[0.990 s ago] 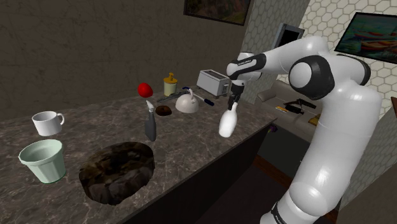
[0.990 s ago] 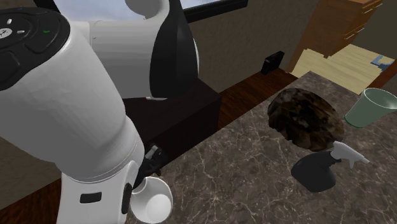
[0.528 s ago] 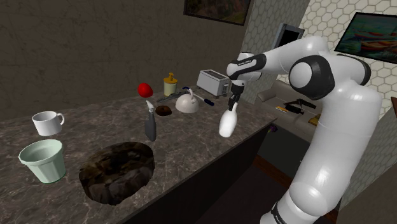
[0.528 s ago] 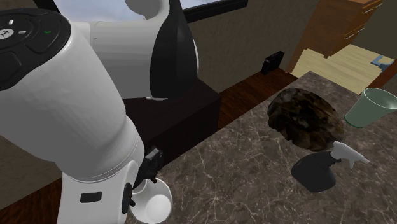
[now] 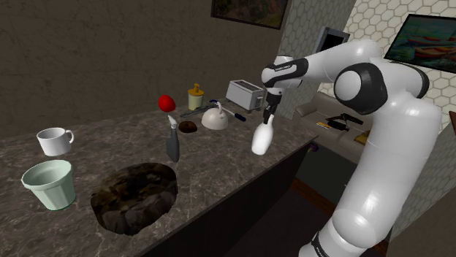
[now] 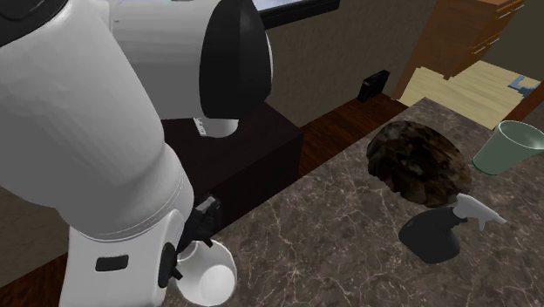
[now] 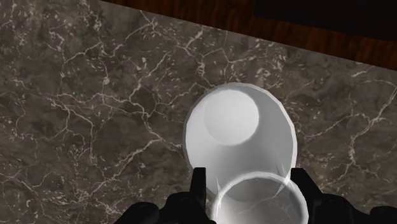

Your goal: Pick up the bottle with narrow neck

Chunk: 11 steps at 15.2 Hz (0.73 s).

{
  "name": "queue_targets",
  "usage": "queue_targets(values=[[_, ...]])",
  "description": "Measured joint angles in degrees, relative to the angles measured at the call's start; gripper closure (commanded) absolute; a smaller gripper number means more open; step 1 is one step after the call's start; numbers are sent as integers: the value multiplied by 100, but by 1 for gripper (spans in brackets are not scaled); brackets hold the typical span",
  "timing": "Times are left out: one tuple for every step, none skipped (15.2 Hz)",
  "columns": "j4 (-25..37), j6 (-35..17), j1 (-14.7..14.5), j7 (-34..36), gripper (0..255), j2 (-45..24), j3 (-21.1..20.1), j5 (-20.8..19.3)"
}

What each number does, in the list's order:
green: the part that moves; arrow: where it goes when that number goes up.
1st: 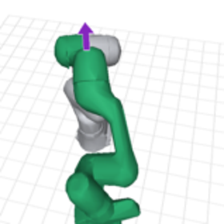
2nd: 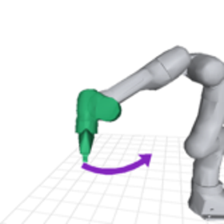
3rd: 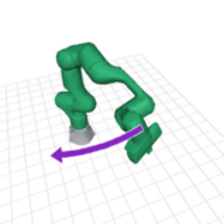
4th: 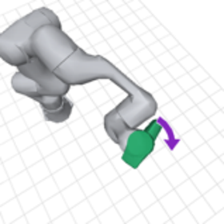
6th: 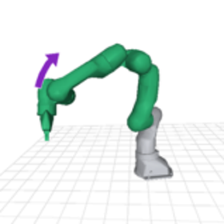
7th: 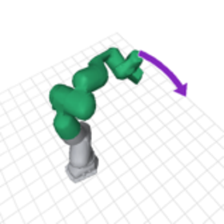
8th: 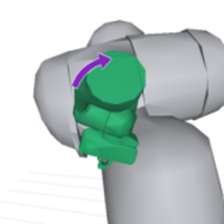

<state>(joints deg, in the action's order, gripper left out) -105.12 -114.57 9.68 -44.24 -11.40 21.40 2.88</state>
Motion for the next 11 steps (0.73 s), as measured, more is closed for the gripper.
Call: queue_targets(values=[[33,68,-7,14,255,36,1,-15],[88,145,-6,14,255,60,5,-25],[127,204,-5,13,255,83,9,-35],[177,270,-3,13,255,100,13,-43],[243,348,-3,16,255,113,15,-49],[323,429,-2,18,255,115,16,-50],[363,497,-6,26,255,144,17,-62],[426,575,-12,37,255,161,16,-70],[486,644,-9,35,255,171,18,-74],[562,724,-7,33,255,175,21,-76],[600,770,-7,35,255,184,22,-80]])
